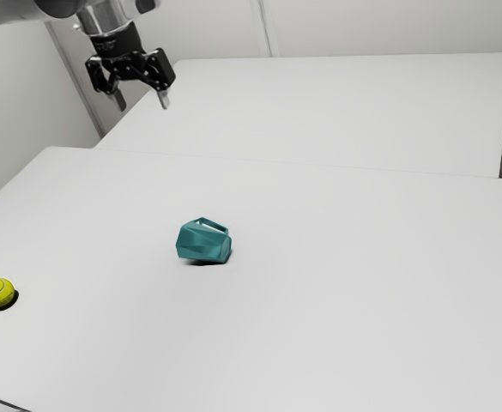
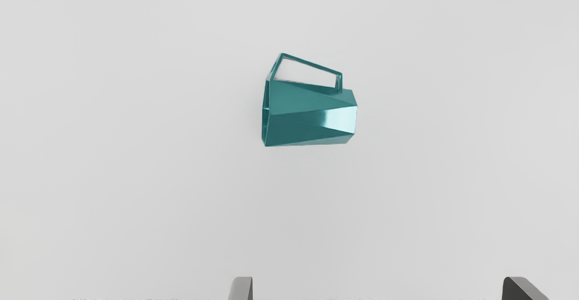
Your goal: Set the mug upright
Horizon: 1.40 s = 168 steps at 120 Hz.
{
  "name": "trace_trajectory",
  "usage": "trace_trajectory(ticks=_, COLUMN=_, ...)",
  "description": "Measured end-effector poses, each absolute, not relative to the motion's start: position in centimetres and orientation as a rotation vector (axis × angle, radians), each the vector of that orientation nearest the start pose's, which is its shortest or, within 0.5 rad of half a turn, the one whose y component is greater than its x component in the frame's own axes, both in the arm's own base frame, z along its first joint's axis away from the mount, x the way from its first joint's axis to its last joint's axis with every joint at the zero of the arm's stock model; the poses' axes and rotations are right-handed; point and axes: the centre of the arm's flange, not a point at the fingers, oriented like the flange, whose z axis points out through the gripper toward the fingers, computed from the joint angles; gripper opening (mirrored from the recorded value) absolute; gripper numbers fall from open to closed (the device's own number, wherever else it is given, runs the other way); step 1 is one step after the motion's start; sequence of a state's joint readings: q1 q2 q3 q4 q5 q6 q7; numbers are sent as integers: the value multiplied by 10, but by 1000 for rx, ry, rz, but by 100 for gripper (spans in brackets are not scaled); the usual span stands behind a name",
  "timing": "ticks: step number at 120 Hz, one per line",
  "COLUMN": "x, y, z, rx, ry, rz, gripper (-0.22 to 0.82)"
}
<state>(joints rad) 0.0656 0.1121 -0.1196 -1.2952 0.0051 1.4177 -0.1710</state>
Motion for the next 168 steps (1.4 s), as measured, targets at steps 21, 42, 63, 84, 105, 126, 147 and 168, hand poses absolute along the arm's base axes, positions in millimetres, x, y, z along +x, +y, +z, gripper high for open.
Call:
trace_trajectory(ticks=21, x=580, y=-17, z=650, rx=-3175, ry=-238, rz=54, gripper=60)
trace_trajectory(ticks=42, x=601, y=85, z=528, rx=-3374, ry=-496, rz=244, gripper=60)
trace_trajectory(ticks=63, x=617, y=119, z=477, rx=-3566, ry=-556, rz=229, gripper=60)
trace_trajectory(ticks=84, x=605, y=149, z=417, rx=-3768, ry=-663, rz=287, gripper=60)
trace_trajectory(ticks=105, x=603, y=164, z=385, rx=-3906, ry=-584, rz=236, gripper=60)
trace_trajectory(ticks=126, x=595, y=159, z=324, rx=-3989, ry=-497, rz=319, gripper=60)
trace_trajectory(ticks=147, x=588, y=152, z=311, rx=-4071, ry=-411, rz=241, gripper=60)
trace_trajectory(ticks=168, x=580, y=145, z=294, rx=-4153, ry=-422, rz=162, gripper=60)
